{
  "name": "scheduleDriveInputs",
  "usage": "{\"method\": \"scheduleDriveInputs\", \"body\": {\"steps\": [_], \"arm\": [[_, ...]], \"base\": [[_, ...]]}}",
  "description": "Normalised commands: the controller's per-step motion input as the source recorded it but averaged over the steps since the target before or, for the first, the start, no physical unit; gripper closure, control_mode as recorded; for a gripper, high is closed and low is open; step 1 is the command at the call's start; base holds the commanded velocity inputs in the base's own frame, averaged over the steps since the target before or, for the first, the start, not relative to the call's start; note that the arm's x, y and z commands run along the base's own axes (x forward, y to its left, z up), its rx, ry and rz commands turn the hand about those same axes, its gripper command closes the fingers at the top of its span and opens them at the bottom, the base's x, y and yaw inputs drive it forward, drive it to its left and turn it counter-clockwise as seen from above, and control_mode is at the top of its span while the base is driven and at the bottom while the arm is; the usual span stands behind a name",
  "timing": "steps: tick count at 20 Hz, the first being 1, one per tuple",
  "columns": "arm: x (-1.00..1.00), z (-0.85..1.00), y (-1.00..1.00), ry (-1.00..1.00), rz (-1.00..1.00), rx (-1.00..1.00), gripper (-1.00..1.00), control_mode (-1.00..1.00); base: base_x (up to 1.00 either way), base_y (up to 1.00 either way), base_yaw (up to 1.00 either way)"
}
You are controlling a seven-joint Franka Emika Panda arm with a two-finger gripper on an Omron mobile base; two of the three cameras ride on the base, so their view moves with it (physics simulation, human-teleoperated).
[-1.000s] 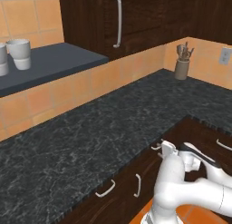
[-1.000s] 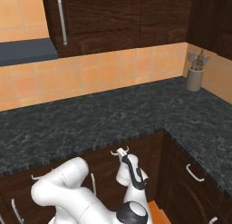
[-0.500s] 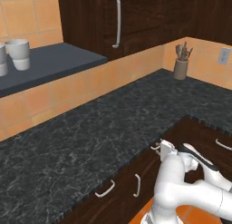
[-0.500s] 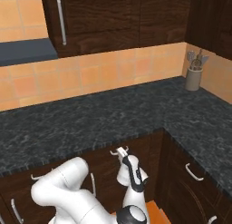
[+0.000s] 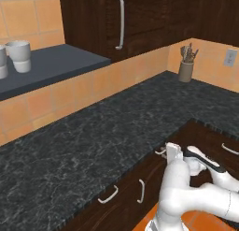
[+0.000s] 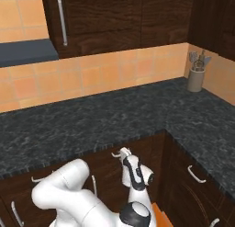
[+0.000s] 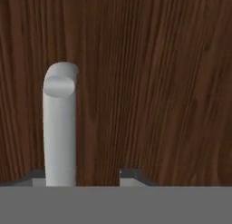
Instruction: Take a straw from the drawer in front and place it inside the glass cup on the dining counter.
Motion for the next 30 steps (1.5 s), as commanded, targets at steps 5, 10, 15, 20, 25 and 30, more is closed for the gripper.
{"method": "scheduleDriveInputs", "body": {"steps": [5, 10, 15, 20, 25, 30], "arm": [[-0.04, -0.23, -0.09, 0.79, -0.37, -0.34, 1.00, -1.00], [-0.24, -0.86, 0.10, 0.73, -0.47, -0.60, 1.00, -1.00], [-0.82, -1.00, 0.02, 0.49, -0.44, -0.58, 1.00, -1.00], [-1.00, -0.86, -0.29, 0.52, -0.26, -0.45, 1.00, -1.00], [-1.00, -0.54, -0.87, 0.65, -0.06, -0.42, 1.00, -1.00], [-1.00, -0.54, -0.74, 0.78, -0.04, -0.49, 1.00, -1.00]], "base": [[0.00, 0.00, 0.00], [0.00, 0.00, 0.00], [0.00, 0.00, 0.00], [0.00, 0.00, 0.00], [0.00, 0.00, 0.00], [0.00, 0.00, 0.00]]}}
